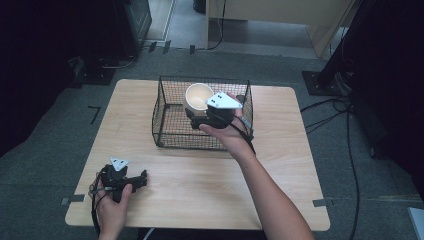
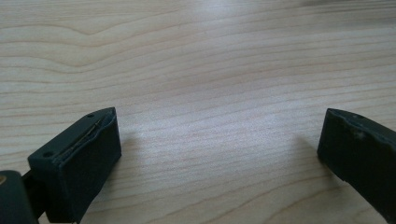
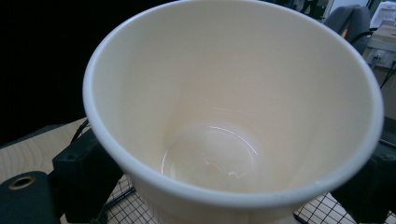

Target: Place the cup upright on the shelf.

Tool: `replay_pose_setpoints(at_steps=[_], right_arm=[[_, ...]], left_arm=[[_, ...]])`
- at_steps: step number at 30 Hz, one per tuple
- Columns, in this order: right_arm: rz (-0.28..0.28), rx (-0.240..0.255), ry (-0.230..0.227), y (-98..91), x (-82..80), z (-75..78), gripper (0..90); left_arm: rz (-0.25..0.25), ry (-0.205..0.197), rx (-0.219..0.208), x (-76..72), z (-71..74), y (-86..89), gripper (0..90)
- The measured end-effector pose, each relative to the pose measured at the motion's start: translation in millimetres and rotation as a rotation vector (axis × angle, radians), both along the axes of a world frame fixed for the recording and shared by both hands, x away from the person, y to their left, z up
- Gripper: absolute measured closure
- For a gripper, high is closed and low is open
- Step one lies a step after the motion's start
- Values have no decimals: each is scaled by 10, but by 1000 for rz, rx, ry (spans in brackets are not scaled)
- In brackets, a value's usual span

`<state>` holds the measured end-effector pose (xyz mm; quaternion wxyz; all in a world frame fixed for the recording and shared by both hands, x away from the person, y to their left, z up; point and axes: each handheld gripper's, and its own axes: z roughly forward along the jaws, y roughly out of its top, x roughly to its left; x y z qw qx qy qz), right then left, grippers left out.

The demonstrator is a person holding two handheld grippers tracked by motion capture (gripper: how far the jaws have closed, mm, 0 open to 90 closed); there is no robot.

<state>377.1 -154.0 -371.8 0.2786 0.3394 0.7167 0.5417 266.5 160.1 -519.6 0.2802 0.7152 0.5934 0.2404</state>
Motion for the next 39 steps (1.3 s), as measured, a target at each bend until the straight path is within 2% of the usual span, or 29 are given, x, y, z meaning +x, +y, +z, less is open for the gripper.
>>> replay_pose_setpoints(at_steps=[7,13,19,28,33,39], right_arm=[[-23,1,16,66,187,-52,83],[-44,8,29,76,380,-167,83],[-62,15,44,60,499,-261,83],[-64,-25,71,107,649,-457,82],[-65,-43,105,117,728,-575,83],[-70,-73,134,124,796,-640,82]], left_arm=[[-1,2,0,-1,1,0,0],[-1,2,0,-1,0,0,0],[-1,2,0,-1,1,0,0],[-1,2,0,-1,0,0,0],[-1,3,-1,-1,1,0,0],[0,2,-2,-1,0,-1,0]])
